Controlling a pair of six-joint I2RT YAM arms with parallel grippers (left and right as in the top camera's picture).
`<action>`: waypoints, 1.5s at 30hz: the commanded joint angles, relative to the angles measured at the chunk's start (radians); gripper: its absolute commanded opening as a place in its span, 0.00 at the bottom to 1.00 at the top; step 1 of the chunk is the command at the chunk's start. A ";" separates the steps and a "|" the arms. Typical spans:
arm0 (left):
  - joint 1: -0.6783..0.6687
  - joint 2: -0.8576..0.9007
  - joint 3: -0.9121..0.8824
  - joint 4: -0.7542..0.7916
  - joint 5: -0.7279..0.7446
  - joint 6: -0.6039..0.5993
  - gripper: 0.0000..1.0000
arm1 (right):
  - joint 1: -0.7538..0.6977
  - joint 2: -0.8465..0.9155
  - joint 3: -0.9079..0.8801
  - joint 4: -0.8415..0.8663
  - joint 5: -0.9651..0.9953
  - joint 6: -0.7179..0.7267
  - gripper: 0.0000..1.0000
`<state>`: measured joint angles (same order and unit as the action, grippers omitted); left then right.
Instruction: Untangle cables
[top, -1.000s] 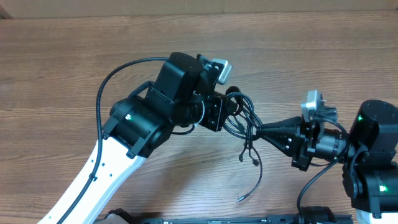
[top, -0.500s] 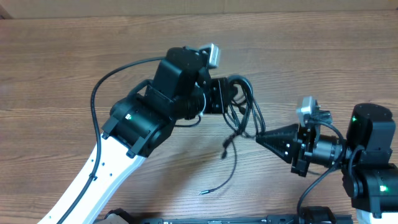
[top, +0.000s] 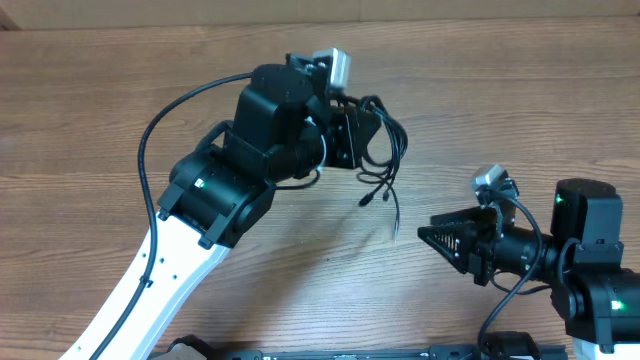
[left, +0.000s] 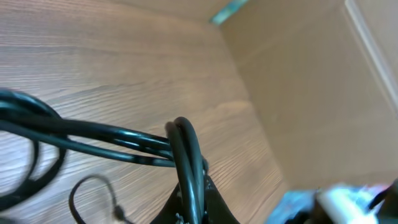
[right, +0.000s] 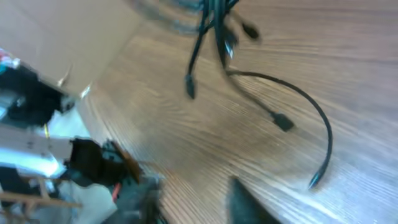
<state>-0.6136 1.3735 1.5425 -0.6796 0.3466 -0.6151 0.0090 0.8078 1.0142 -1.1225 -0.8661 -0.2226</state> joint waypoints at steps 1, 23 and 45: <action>-0.002 -0.004 0.024 -0.041 0.068 0.245 0.04 | 0.003 -0.009 0.015 0.025 0.095 0.080 0.75; -0.110 -0.003 0.024 -0.036 0.372 0.584 0.04 | 0.003 -0.009 0.015 0.191 0.107 0.332 0.99; -0.150 -0.008 0.024 0.090 0.811 0.565 0.04 | 0.003 0.211 0.014 0.122 0.711 0.571 1.00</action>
<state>-0.7479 1.4349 1.5356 -0.6151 0.8951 -0.0532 0.0338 0.9287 1.0569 -0.9779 -0.4000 0.3069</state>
